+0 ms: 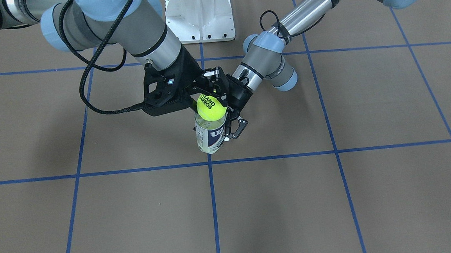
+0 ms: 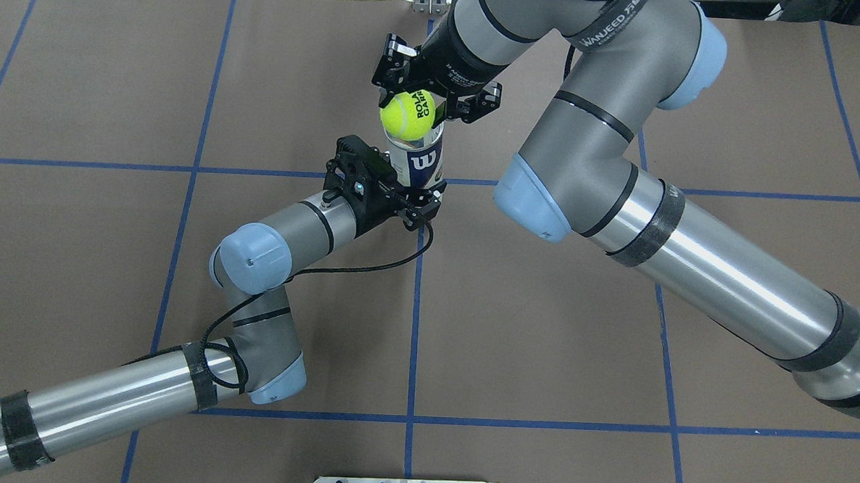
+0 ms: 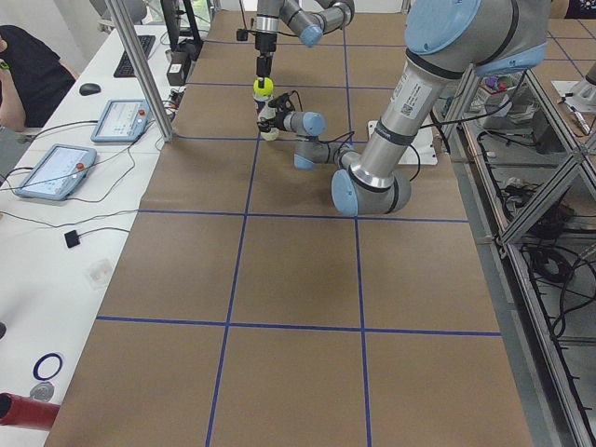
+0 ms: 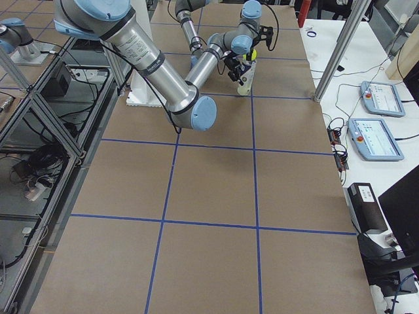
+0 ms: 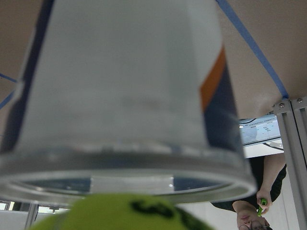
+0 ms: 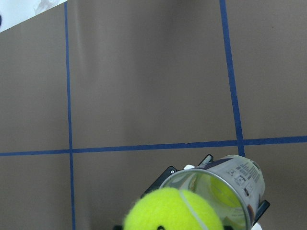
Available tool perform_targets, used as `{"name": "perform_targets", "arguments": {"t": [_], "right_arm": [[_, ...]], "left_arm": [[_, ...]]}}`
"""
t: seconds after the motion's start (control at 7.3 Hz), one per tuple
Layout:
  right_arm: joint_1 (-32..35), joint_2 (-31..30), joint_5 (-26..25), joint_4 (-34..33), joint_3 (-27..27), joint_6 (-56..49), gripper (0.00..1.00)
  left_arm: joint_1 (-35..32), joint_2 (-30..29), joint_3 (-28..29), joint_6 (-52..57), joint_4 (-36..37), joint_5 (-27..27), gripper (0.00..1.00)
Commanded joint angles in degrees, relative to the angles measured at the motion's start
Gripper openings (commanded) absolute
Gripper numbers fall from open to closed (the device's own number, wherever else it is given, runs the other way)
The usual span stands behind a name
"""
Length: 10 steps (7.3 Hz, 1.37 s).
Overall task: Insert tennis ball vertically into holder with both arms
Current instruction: 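Position the held ball above the can's open top with the right gripper, then open the right gripper to drop the ball into the can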
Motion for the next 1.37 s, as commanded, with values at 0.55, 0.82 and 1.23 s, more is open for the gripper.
{"name": "perform_targets", "arguments": {"t": [0.55,0.82,1.23], "right_arm": [[0.01,-0.18,-0.27,-0.48,0.09,0.2,0.98],[0.1,-0.18,-0.27,-0.48,0.26,0.11,0.99],[0.62,-0.18,-0.18,-0.48,0.7,0.2,0.99]], "left_arm": [[0.0,0.01,0.41,0.01,0.02,-0.01,0.84],[0.0,0.01,0.41,0.53,0.11,-0.01,0.98],[0.09,0.01,0.41,0.36,0.46,-0.45,0.99]]}}
